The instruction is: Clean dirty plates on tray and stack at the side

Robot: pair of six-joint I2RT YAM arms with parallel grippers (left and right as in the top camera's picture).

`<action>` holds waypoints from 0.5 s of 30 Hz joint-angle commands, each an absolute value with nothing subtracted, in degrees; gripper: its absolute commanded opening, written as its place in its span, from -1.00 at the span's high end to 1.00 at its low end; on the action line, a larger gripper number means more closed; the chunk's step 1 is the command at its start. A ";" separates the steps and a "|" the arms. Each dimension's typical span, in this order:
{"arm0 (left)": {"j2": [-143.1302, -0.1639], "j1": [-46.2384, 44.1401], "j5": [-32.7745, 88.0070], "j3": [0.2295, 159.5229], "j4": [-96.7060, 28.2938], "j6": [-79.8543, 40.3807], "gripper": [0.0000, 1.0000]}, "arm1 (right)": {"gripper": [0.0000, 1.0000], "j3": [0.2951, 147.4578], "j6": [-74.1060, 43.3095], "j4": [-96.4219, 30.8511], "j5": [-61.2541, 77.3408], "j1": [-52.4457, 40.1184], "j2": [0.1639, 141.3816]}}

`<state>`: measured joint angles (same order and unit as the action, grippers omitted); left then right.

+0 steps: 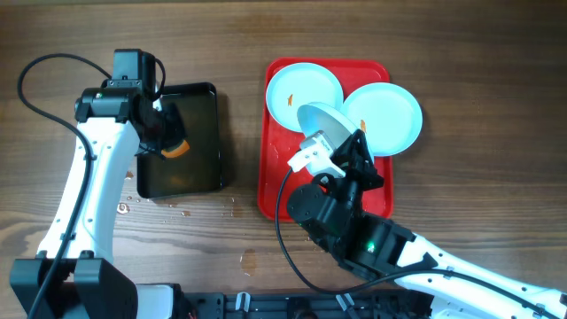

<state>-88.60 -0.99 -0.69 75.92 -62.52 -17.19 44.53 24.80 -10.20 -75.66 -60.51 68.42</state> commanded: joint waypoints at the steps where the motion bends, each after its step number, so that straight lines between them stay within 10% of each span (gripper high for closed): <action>1: -88.23 -0.73 0.25 75.64 -62.24 -16.43 0.92 | 0.91 45.80 22.28 -9.89 -77.62 -60.80 68.69; 15: -88.23 -0.73 0.64 75.64 -62.65 -16.43 0.92 | 0.91 45.82 -6.90 -27.88 -59.22 -56.05 67.51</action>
